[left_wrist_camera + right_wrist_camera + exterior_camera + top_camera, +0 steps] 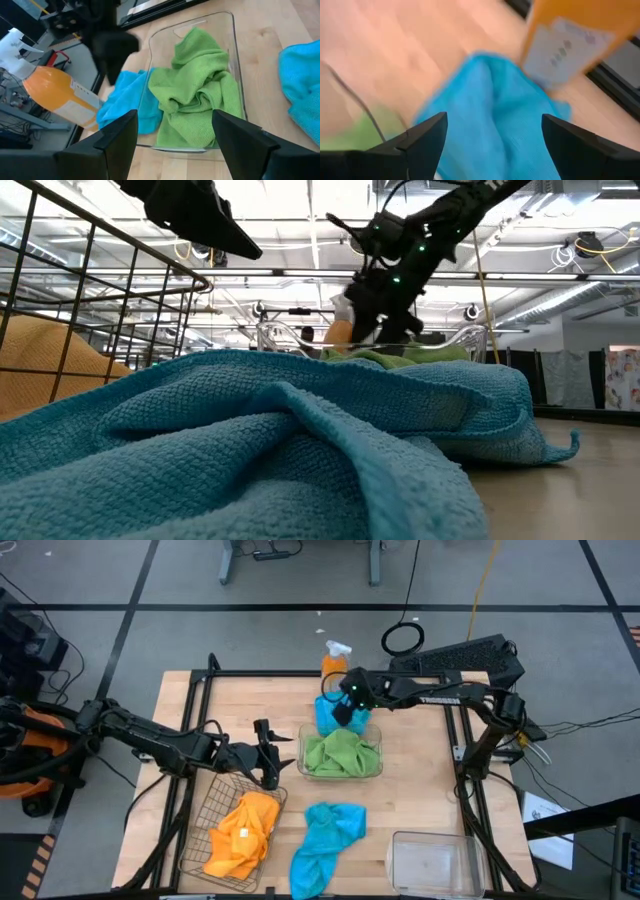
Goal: Sort microfiber towel by color & place in baskets
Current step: Put the top blue towel into the bottom transparent bin
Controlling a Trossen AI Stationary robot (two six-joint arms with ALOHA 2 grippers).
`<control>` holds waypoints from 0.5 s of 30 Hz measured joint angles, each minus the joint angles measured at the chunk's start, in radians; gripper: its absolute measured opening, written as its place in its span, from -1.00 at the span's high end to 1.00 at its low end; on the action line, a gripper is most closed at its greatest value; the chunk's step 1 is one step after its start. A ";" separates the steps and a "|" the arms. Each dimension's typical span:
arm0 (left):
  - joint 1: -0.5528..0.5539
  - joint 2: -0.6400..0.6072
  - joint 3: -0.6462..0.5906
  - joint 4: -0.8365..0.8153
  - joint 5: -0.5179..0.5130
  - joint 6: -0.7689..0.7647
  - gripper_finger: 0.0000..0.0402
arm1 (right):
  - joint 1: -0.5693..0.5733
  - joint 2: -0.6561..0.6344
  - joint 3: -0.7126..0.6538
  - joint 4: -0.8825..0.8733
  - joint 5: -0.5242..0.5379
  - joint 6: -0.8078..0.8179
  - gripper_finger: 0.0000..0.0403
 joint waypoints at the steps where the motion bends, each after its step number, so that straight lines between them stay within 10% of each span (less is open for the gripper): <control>1: 0.000 0.000 0.000 0.000 0.000 0.004 -0.29 | 0.003 0.011 0.001 0.037 0.004 0.036 -0.55; 15: 0.000 0.000 0.000 0.037 0.005 0.127 -0.29 | -0.011 0.223 0.118 -0.069 0.074 0.239 -0.55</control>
